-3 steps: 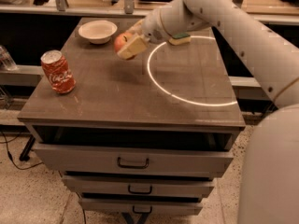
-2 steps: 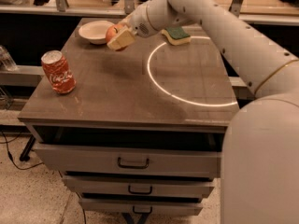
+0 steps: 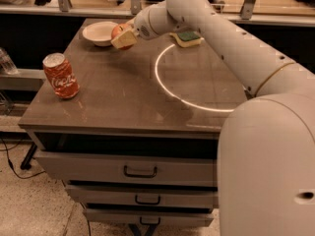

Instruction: Move apple near paper bowl

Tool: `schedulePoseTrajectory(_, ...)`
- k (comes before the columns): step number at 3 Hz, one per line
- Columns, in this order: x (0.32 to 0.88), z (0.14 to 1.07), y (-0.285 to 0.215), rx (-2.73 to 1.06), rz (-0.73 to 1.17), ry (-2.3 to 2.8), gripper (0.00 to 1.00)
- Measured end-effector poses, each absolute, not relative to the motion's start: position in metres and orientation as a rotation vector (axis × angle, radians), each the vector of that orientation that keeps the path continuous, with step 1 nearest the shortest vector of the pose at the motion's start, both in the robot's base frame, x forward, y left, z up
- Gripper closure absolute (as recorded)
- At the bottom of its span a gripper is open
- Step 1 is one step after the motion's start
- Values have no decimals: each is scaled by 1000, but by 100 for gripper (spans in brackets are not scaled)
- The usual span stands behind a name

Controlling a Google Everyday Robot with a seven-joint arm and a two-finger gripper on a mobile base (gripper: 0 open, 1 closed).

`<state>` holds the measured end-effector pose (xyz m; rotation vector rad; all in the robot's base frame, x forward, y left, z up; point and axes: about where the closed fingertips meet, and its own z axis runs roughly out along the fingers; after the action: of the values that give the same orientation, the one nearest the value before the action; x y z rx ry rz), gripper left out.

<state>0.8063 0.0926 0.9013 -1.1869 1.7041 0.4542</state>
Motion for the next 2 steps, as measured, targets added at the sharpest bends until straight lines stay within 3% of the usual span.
schedulePoseTrajectory(1, 825, 888, 92, -1111, 452, 1750, 79)
schedulePoseTrajectory(2, 832, 877, 94, -1065, 473, 1783, 48)
